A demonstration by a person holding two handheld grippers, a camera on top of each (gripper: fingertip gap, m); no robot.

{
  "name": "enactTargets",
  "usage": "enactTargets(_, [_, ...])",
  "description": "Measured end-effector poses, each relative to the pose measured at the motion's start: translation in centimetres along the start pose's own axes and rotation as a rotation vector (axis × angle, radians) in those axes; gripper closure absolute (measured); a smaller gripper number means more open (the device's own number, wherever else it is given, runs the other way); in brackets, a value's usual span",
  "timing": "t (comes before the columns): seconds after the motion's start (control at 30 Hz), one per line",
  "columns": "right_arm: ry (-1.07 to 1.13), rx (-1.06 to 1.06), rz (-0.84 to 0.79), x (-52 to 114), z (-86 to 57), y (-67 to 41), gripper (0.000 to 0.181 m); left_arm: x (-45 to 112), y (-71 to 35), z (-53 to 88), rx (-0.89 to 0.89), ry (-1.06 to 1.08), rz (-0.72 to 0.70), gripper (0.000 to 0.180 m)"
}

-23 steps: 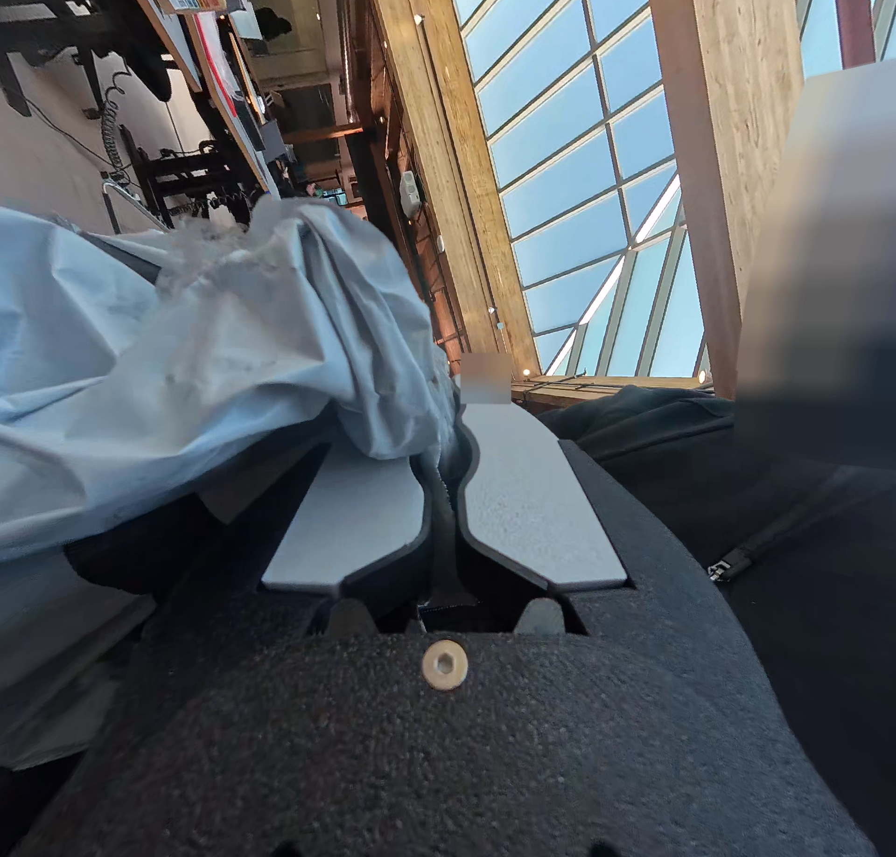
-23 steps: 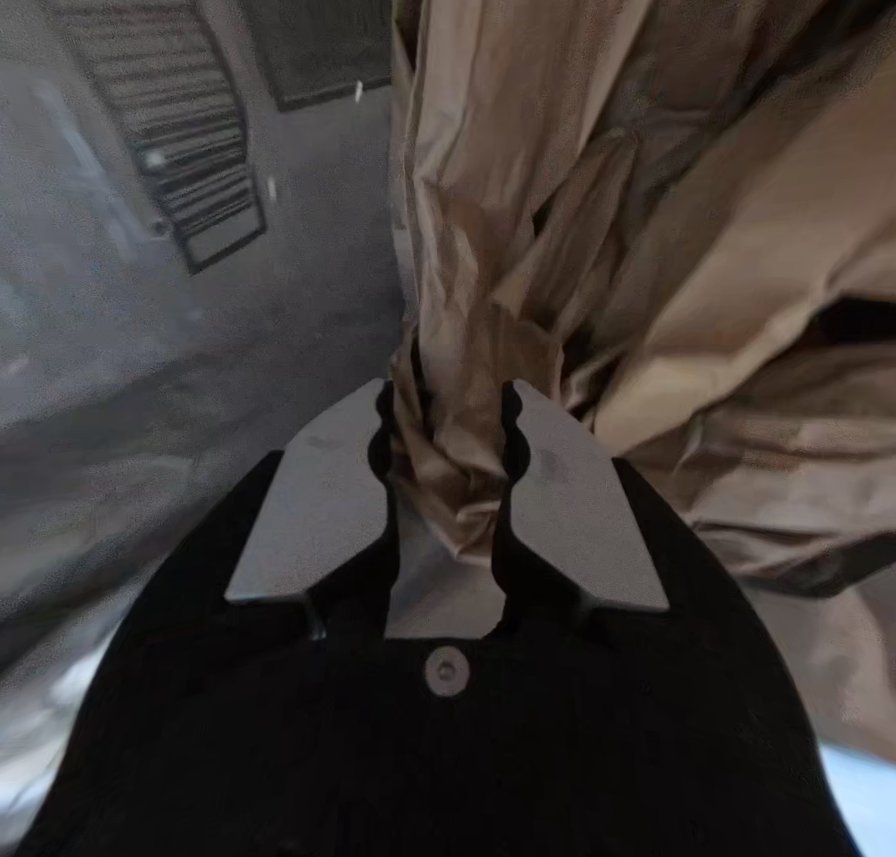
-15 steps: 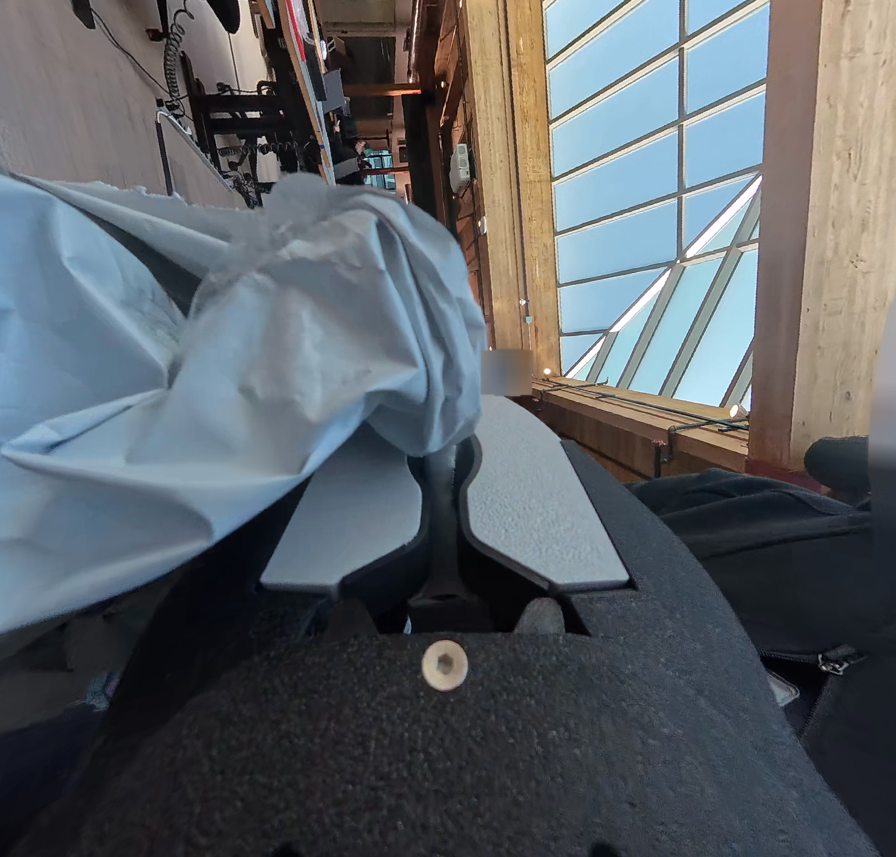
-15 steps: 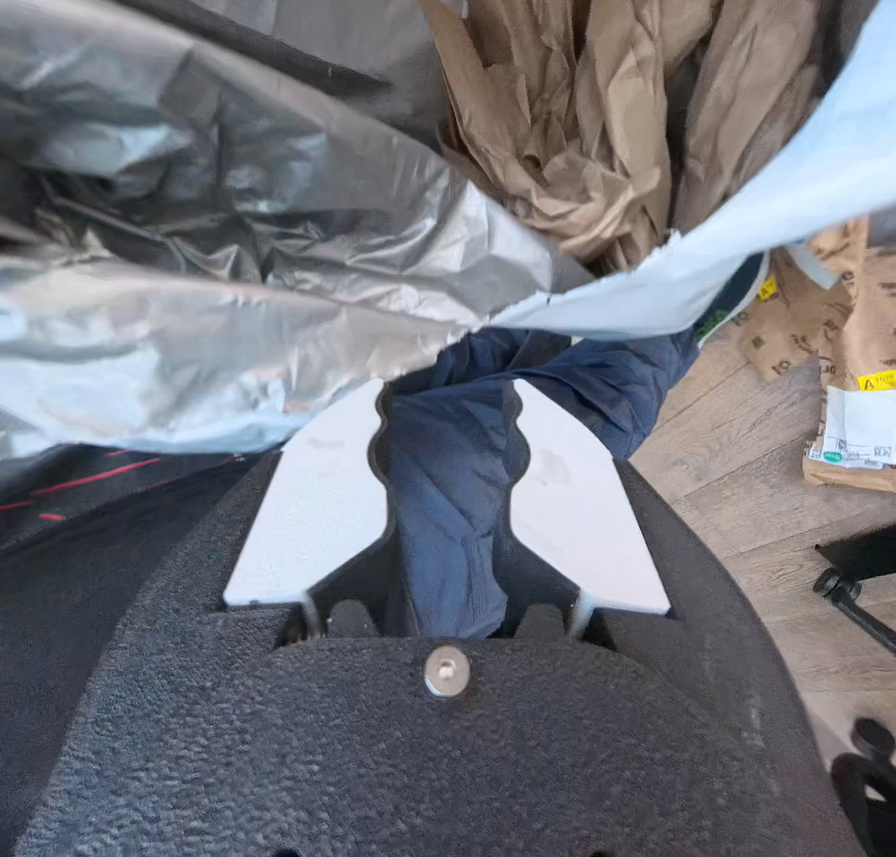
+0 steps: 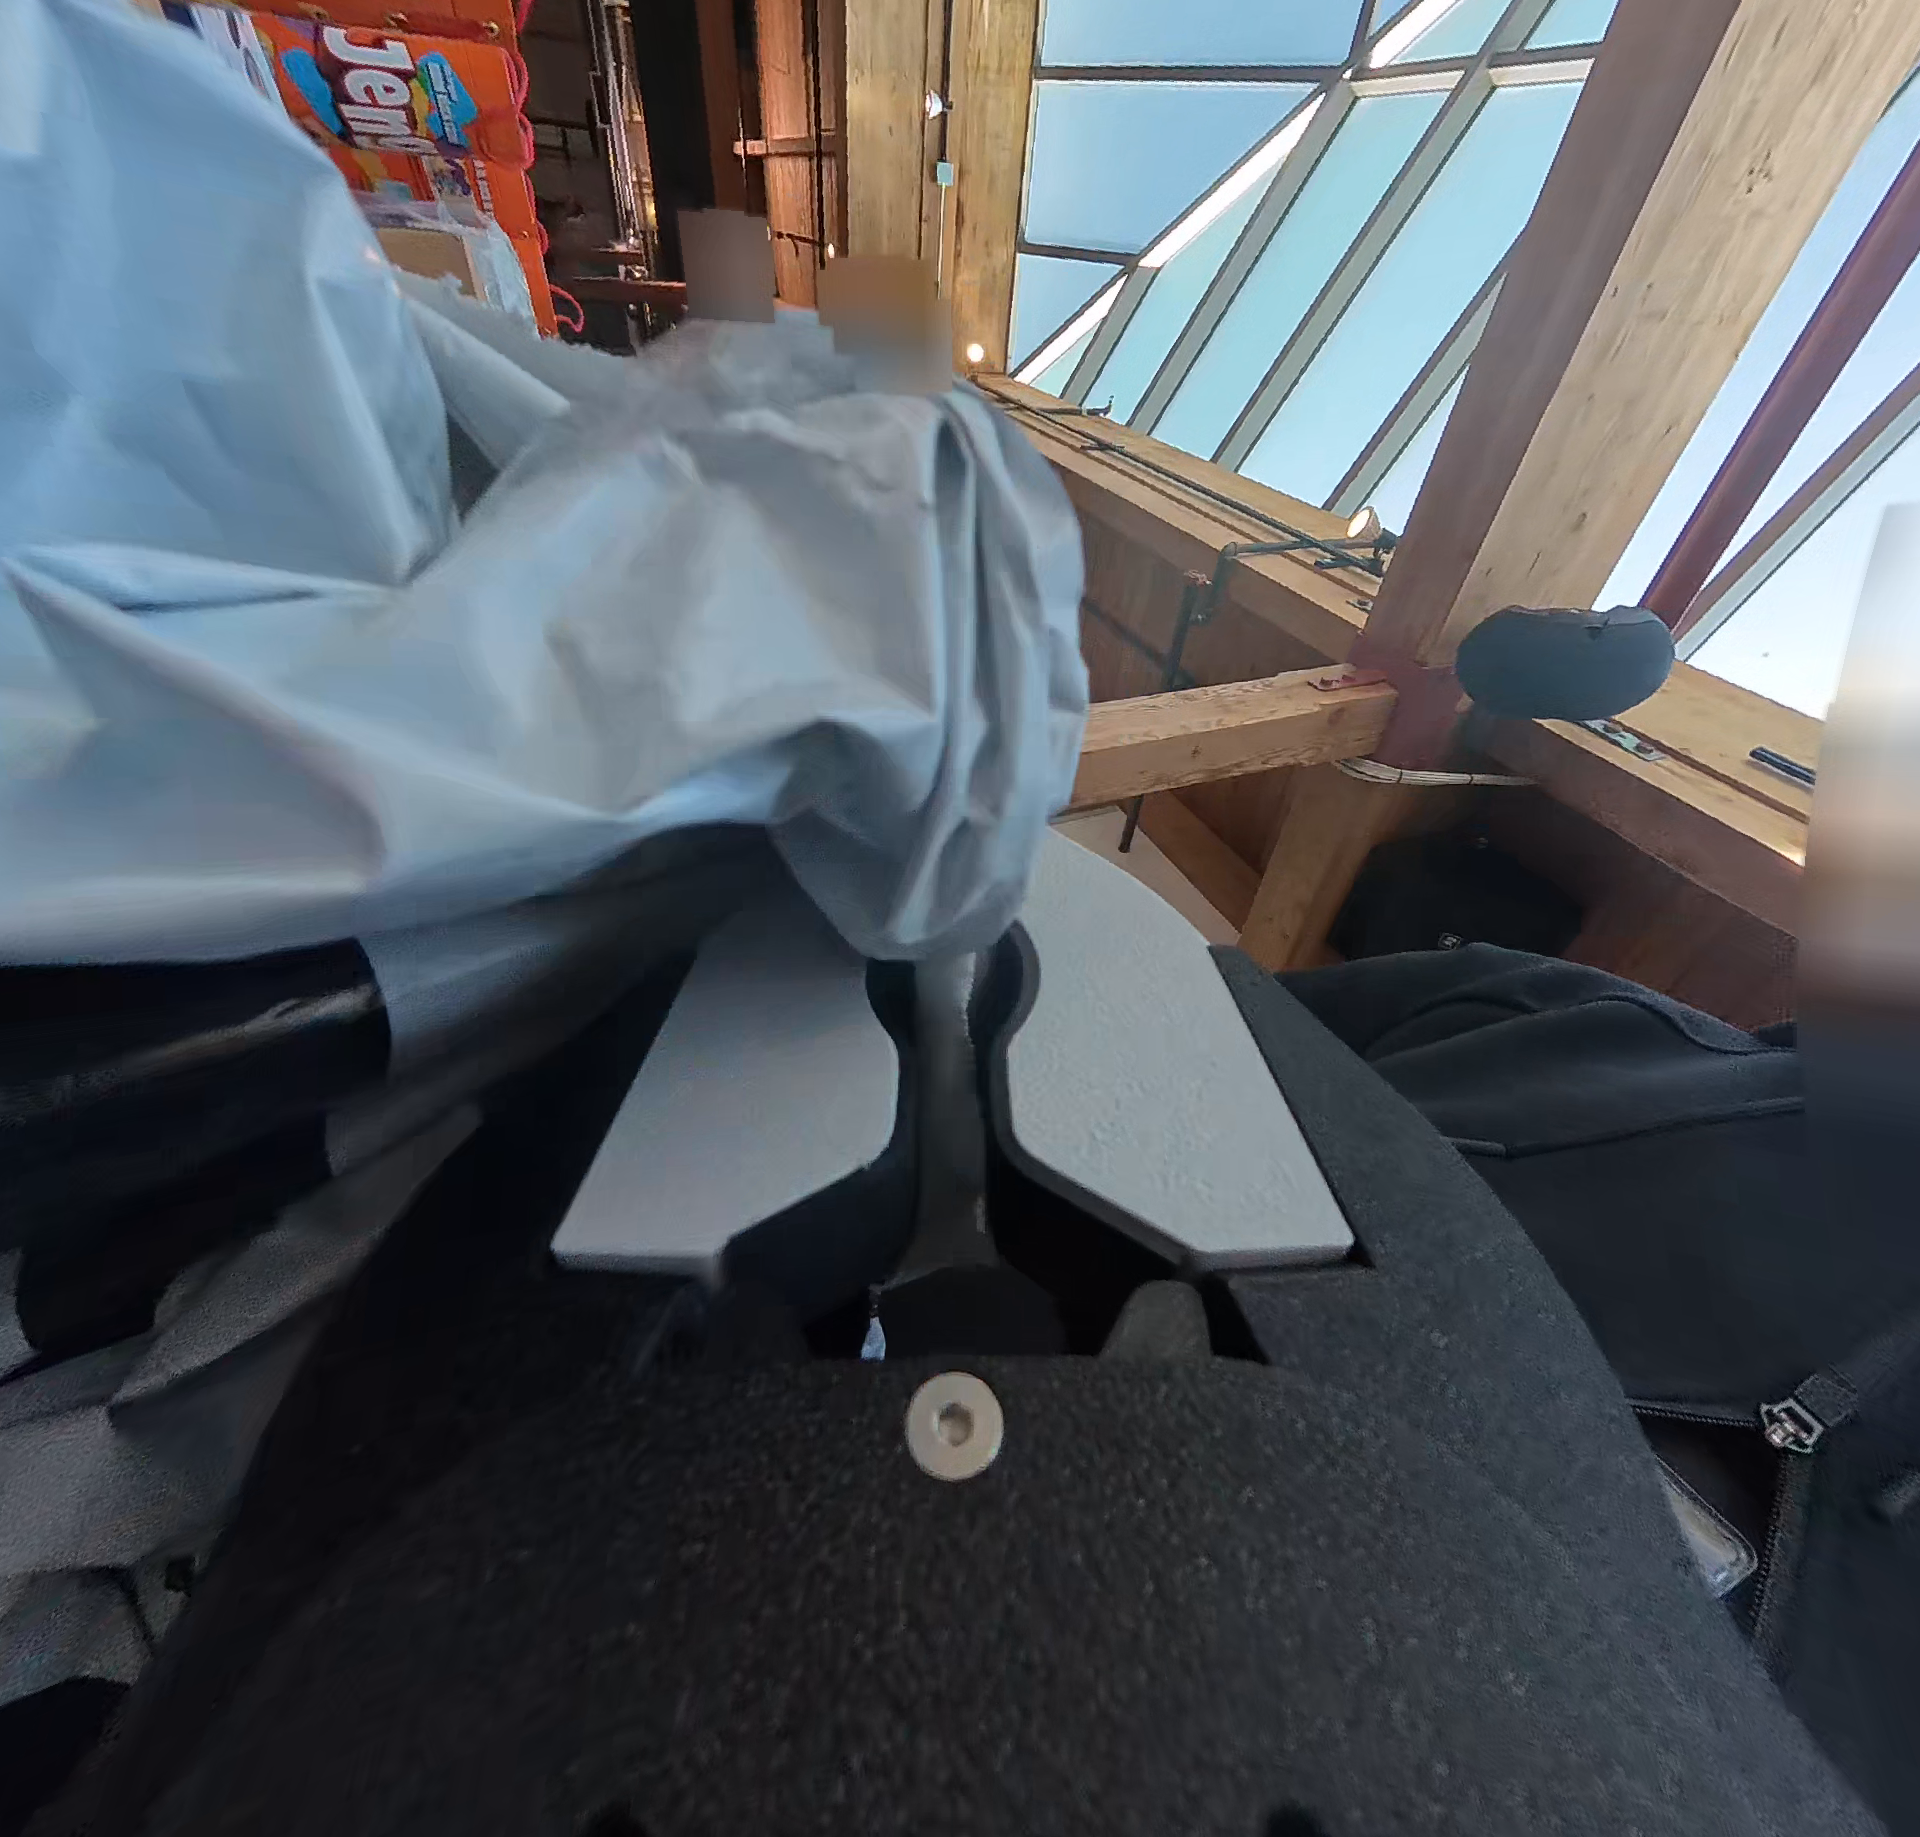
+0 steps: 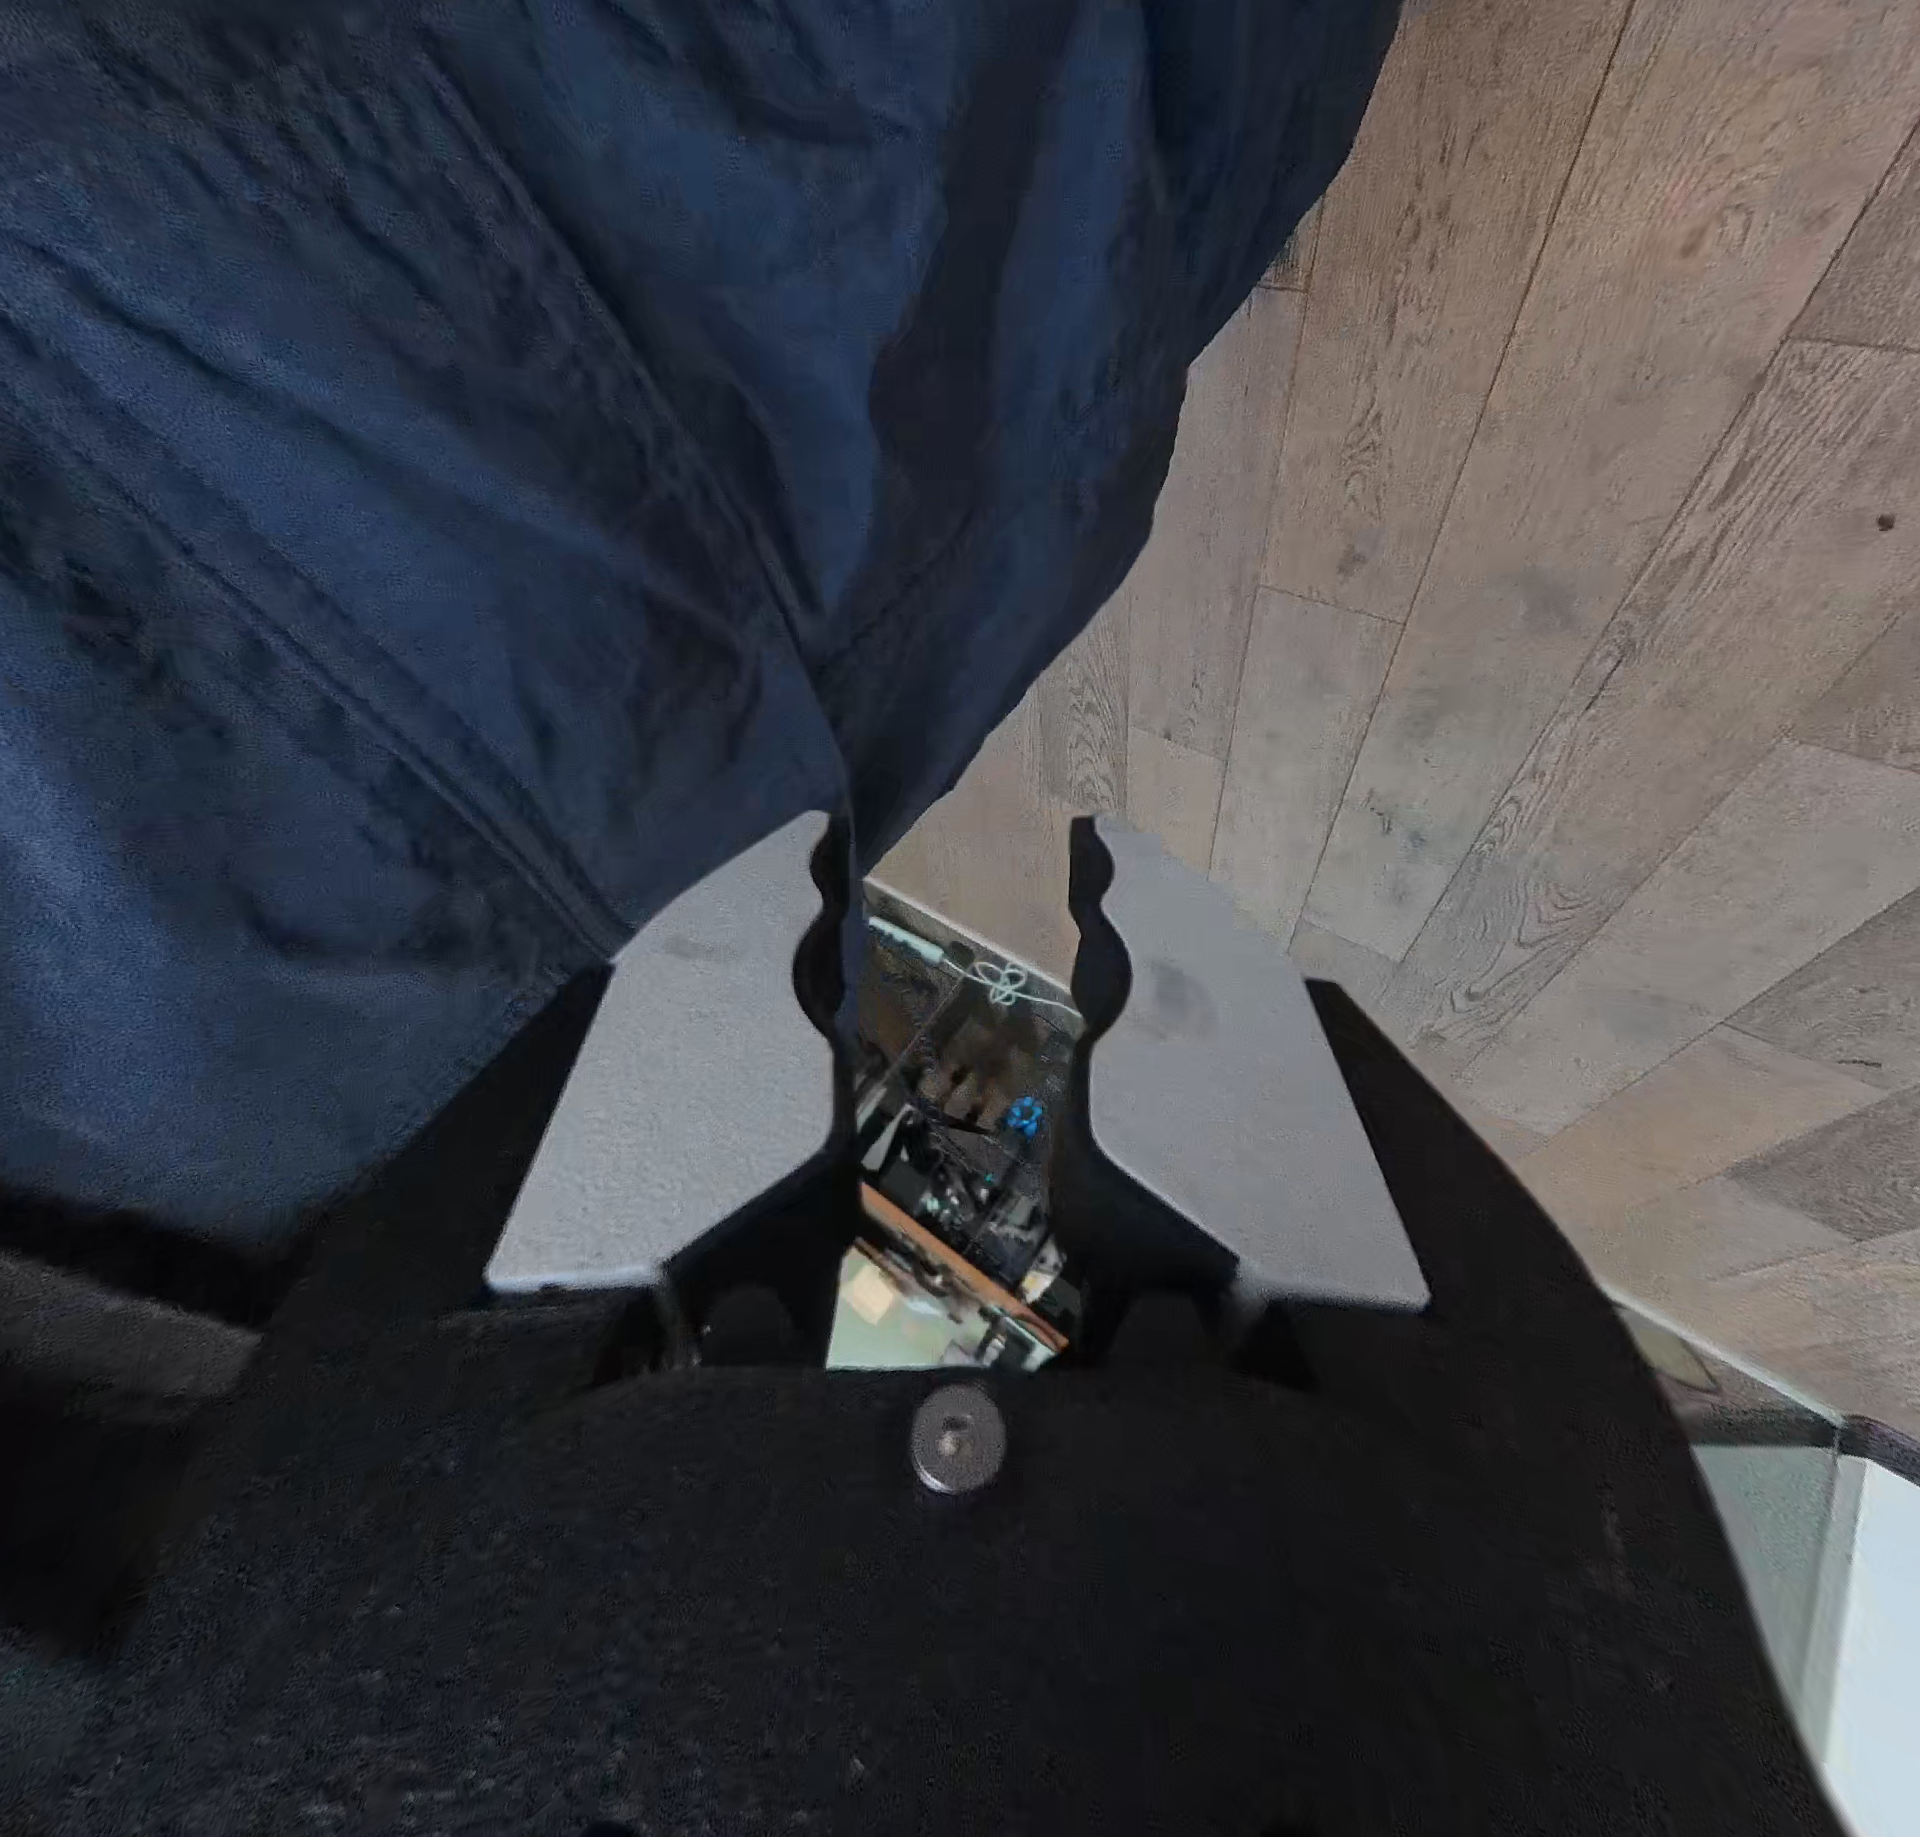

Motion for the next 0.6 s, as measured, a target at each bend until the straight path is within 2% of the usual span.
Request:
enactTargets(0.17, [0.022,0.070,-0.086,1.7,2.6,6.1,0.140,-6.6,-2.9,2.9,0.106,-0.164,-0.090,0.173])
enactTargets(0.23, [0.041,0.065,-0.119,1.8,3.9,8.2,0.140,-10.6,-4.6,5.8,0.101,-0.288,-0.148,0.159])
enactTargets(0.27, [0.057,0.057,-0.126,1.8,4.4,9.3,0.141,-12.7,-5.2,7.5,0.085,-0.381,-0.148,0.142])
enactTargets(0.37, [0.082,0.057,-0.126,2.1,5.2,12.7,0.141,-18.6,-4.9,11.4,0.032,-0.781,-0.070,0.058])
enactTargets(0.43, [0.082,0.066,-0.141,2.2,5.2,14.5,0.141,-21.2,-3.5,11.5,0.080,-0.920,-0.030,0.051])
enactTargets(0.6, [0.035,0.065,-0.176,2.8,4.1,16.4,0.143,-25.5,2.7,7.9,0.226,-0.900,-0.144,0.049])
Point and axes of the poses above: each gripper's, where its closed fingertips meet, x out along the fingers, y out of its underside, z = x × y across the jaws, the point moved 9 cm from there along -x, back along the fingers, and after that the axes turned 6 degrees about y, right-handed, at the moved point
